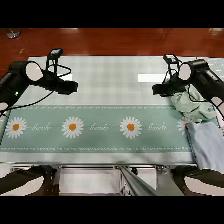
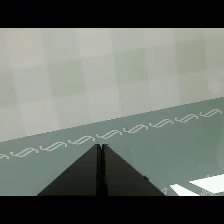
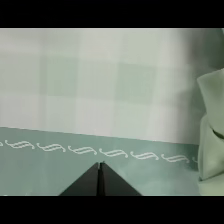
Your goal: Fold the shirts.
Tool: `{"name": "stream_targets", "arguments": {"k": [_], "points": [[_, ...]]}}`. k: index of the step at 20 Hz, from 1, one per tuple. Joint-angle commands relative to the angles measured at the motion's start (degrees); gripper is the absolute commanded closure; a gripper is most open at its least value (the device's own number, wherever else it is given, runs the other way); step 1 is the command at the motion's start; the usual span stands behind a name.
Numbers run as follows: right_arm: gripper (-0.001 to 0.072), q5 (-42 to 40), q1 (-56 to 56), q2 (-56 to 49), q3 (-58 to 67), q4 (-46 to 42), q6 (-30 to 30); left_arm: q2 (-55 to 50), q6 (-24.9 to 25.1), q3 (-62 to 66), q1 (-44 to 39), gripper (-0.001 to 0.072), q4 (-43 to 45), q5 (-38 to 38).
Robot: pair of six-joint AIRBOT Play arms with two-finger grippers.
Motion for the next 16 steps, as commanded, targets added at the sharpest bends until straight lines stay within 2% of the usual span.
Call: {"name": "stream_targets", "arguments": {"k": [1,16], "points": [[0.0683,0.02,0.04,-0.04,-0.02,0.02,0.0,-0.02,0.0,-0.02,0.02,0.0683,0.0,0.02],[0.0683,-0.02,0.04,-0.04,-0.02,0.07,0.0,-0.02,0.0,-0.02,0.02,0.0683,0.0,0.02]]}}
